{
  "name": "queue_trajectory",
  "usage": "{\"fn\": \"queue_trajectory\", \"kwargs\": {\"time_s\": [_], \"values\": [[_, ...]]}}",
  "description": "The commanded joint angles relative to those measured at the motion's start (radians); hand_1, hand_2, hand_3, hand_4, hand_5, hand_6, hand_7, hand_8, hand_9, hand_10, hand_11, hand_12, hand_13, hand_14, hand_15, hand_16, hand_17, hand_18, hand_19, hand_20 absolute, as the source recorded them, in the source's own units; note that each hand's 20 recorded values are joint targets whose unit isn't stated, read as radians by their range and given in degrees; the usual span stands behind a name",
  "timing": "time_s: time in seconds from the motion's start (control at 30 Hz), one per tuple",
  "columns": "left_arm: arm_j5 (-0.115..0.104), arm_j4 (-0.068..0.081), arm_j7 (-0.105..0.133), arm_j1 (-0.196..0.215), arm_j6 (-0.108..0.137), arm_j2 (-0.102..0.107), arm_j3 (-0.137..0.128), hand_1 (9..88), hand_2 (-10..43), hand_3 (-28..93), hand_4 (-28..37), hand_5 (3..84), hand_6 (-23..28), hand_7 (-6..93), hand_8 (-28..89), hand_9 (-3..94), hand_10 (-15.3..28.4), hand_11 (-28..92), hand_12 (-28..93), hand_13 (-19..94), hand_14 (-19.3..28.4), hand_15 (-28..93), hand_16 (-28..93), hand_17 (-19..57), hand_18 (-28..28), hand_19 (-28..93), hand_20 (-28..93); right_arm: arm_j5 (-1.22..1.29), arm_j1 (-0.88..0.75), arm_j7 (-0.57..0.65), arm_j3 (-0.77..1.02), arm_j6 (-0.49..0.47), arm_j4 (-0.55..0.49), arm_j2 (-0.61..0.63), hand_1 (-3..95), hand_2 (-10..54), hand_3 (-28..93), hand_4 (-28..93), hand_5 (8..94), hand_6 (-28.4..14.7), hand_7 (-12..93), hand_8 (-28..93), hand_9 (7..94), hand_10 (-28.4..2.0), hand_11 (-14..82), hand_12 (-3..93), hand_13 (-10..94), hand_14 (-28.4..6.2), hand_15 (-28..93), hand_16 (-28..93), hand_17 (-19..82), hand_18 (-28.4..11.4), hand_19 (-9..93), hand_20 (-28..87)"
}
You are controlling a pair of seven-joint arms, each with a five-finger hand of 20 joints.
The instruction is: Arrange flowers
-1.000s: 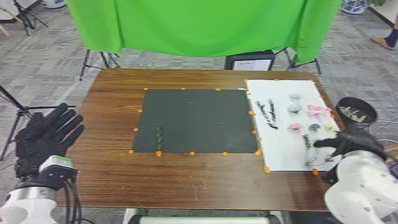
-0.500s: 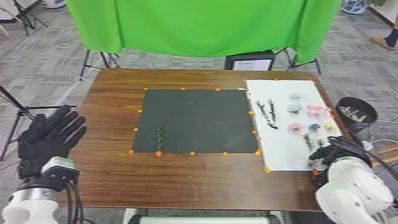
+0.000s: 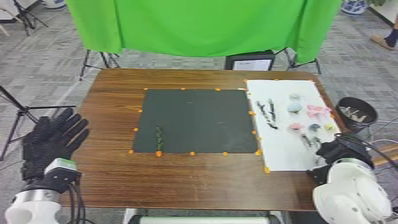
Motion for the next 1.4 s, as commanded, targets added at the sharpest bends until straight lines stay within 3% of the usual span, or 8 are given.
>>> {"fn": "queue_trajectory", "kwargs": {"time_s": [0.03, 0.13, 0.27, 0.43, 0.67, 0.93, 1.1, 1.4], "values": [[-0.012, 0.004, -0.007, 0.005, -0.015, -0.007, 0.001, 23.9, 14.1, 73, -28.3, 47.6, 11.1, 12.1, -7, 39.0, 17.1, 20, 12, 27, 17.1, 36, -7, -5.7, 16.6, 39, 9, -0.068, -0.024, -0.026, 0.021, 0.086, -0.067, 0.036, 49.7, -9.5, 78, -5, 84.8, -4.0, 26, 27, 92.0, -12.1, 19.7, 41.4, 92, -5.8, 47, 34, 60, -21.1, 93, 34], [-0.01, 0.005, -0.011, 0.007, -0.013, -0.005, 0.0, 23.9, 14.1, 73, -28.3, 47.6, 11.1, 12.2, -7, 39.0, 17.1, 20, 12, 27, 17.1, 36, -7, -5.6, 16.5, 39, 9, -0.08, -0.016, -0.033, 0.017, 0.075, -0.095, 0.048, 49.4, -9.5, 78, -4, 84.9, -3.9, 26, 27, 92.2, -12.1, 19.8, 41.4, 92, -5.9, 47, 34, 60, -21.0, 93, 34], [-0.009, 0.006, -0.014, 0.001, -0.019, -0.006, 0.003, 23.9, 14.1, 73, -28.3, 47.6, 11.0, 12.1, -7, 39.1, 17.1, 20, 12, 27, 17.2, 36, -7, -5.7, 16.6, 39, 9, -0.026, -0.006, -0.004, 0.046, -0.065, -0.099, 0.026, 48.8, -9.5, 77, -6, 85.0, -3.4, 25, 26, 91.7, -12.2, 19.1, 41.3, 92, -6.1, 46, 34, 60, -20.7, 93, 34], [-0.013, 0.006, -0.012, 0.007, -0.017, -0.008, 0.002, 23.9, 14.2, 73, -28.3, 47.6, 11.1, 12.1, -7, 38.9, 17.0, 20, 12, 27, 17.2, 36, -7, -5.6, 16.5, 39, 9, 0.013, -0.027, -0.003, 0.071, -0.238, -0.1, 0.005, 36.4, -9.5, 72, -20, 75.2, -9.0, 15, -6, 80.7, -18.4, 26.0, 25.4, 82, -9.8, 50, 31, 53, -22.0, 93, 32], [-0.009, 0.011, -0.03, -0.002, -0.018, -0.009, 0.002, 24.0, 14.2, 73, -28.3, 47.5, 11.1, 12.2, -7, 39.0, 16.9, 20, 12, 27, 17.1, 35, -7, -5.7, 16.5, 39, 9, 0.047, -0.022, -0.002, 0.058, -0.328, -0.057, -0.009, 32.6, -9.5, 65, -28, 71.2, -10.8, 12, -7, 75.7, -19.9, 25.1, 24.7, 77, -11.6, 53, 30, 51, -22.6, 93, 34], [0.0, 0.019, -0.051, -0.019, -0.025, -0.01, 0.014, 23.9, 14.2, 73, -28.3, 47.5, 11.0, 12.2, -7, 39.0, 17.0, 20, 12, 27, 17.1, 35, -7, -5.6, 16.5, 39, 9, 0.016, -0.019, 0.003, 0.009, -0.276, 0.02, -0.011, 42.5, -9.5, 71, -28, 74.8, -7.1, 17, -7, 78.3, -17.2, 28.2, 25.0, 79, -10.7, 54, 29, 51, -22.6, 93, 35], [-0.004, 0.013, -0.038, -0.01, -0.022, -0.012, 0.016, 23.9, 14.2, 73, -28.3, 47.5, 11.0, 12.2, -7, 39.0, 17.0, 20, 12, 27, 17.1, 35, -7, -5.6, 16.5, 39, 9, -0.036, -0.03, -0.018, -0.005, -0.132, 0.018, 0.005, 55.7, -9.5, 68, -26, 81.9, -4.0, 23, 18, 87.1, -12.5, 20.6, 41.0, 84, -9.6, 53, 30, 53, -22.7, 93, 36], [-0.015, 0.017, -0.036, -0.016, -0.028, -0.01, 0.021, 24.0, 14.3, 73, -28.3, 47.6, 11.1, 12.2, -7, 39.1, 17.1, 20, 12, 27, 17.1, 36, -7, -5.6, 16.5, 39, 9, -0.054, -0.027, -0.052, -0.002, 0.055, -0.056, 0.042, 55.6, -9.5, 72, -24, 84.2, -4.0, 26, 20, 90.2, -10.6, 19.9, 43.7, 87, -8.2, 52, 31, 56, -21.9, 93, 38]]}}
